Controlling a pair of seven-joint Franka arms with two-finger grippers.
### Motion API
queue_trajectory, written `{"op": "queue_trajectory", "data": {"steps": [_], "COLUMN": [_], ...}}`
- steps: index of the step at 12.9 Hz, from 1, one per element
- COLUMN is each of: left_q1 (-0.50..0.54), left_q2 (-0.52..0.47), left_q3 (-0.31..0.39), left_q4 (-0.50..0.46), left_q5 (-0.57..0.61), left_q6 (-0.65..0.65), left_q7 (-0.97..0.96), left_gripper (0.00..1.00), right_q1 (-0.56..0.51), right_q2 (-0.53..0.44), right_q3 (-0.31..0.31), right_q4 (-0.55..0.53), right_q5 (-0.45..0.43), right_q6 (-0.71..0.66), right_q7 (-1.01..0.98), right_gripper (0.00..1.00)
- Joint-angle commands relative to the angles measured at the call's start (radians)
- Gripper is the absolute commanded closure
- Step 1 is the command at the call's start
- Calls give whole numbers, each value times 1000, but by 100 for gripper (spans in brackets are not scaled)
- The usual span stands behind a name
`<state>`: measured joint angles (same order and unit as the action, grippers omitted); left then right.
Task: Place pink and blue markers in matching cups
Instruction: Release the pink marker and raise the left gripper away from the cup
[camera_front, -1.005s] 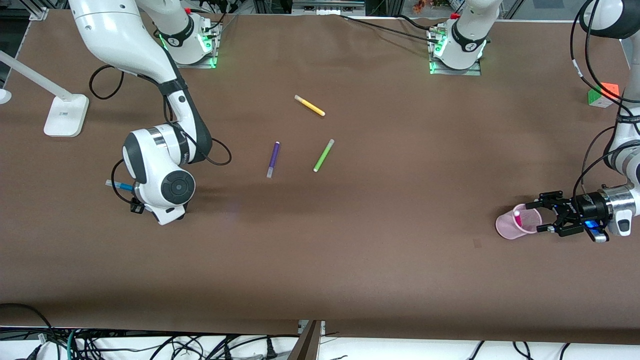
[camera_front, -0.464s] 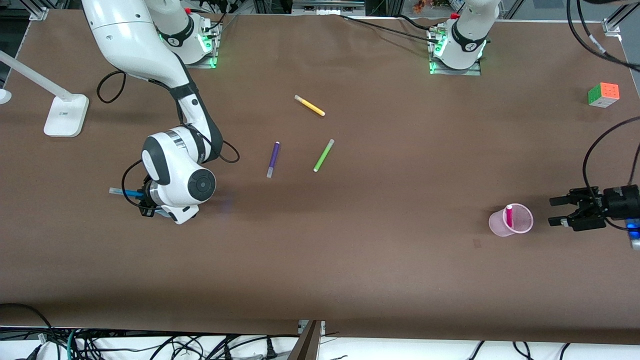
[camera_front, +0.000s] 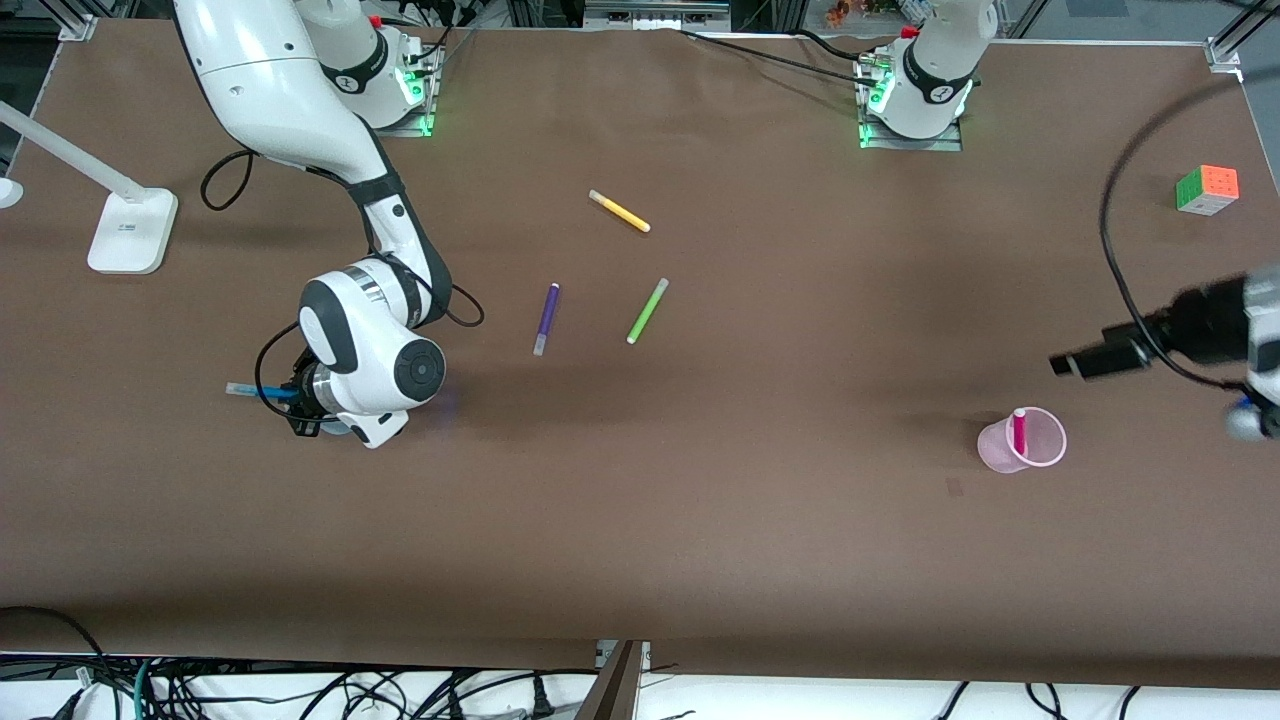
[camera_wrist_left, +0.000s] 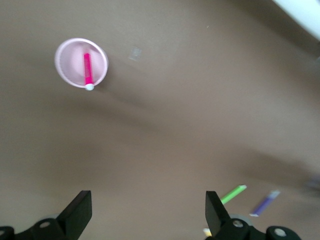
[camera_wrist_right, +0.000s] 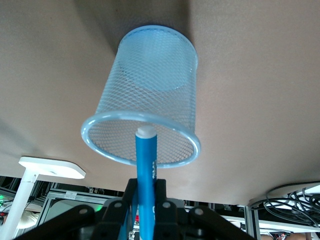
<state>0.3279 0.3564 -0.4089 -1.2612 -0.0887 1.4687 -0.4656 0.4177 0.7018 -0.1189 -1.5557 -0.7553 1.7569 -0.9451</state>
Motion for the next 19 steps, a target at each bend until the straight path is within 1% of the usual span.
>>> {"op": "queue_trajectory", "data": {"steps": [1,2,3,4,5,6,9,11,12,14,15,18,19], "left_q1": [-114,-154,-194,-234,-274,-286,-294,-288,-283,-282,-283,-279,-268], "left_q2": [-23,-25,-23,-23,-23,-23,-33,-48,-51,-53,-53,-53,-51], "left_q3": [21,21,21,21,22,22,21,27,28,28,28,27,28], "left_q4": [84,112,123,125,131,132,128,123,123,121,121,120,123], "left_q5": [136,191,254,321,367,371,368,362,339,333,331,330,310], "left_q6": [-103,-125,-130,-128,-127,-125,-128,-127,-128,-130,-130,-154,-154], "left_q7": [5,16,37,72,97,105,113,133,133,133,134,166,195], "left_gripper": [0,0,0,0,0,0,0,0,0,0,0,0,0], "right_q1": [13,21,26,23,23,26,27,27,26,18,13,10,10], "right_q2": [10,16,18,18,18,18,9,-11,-24,-50,-59,-71,-88], "right_q3": [-4,-5,-5,-5,-5,-5,-5,-5,-7,-13,-16,-57,-74], "right_q4": [-14,-12,-12,-12,-12,-10,-3,9,20,43,72,164,181], "right_q5": [-25,-29,-36,-36,-36,-36,-27,-9,13,117,172,363,422], "right_q6": [25,32,36,36,36,36,33,26,24,12,-8,-123,-143], "right_q7": [0,3,3,3,3,3,6,8,17,77,109,231,267], "right_gripper": [86,86,83,72,47,0,0,0,0,0,0,0,0]}}
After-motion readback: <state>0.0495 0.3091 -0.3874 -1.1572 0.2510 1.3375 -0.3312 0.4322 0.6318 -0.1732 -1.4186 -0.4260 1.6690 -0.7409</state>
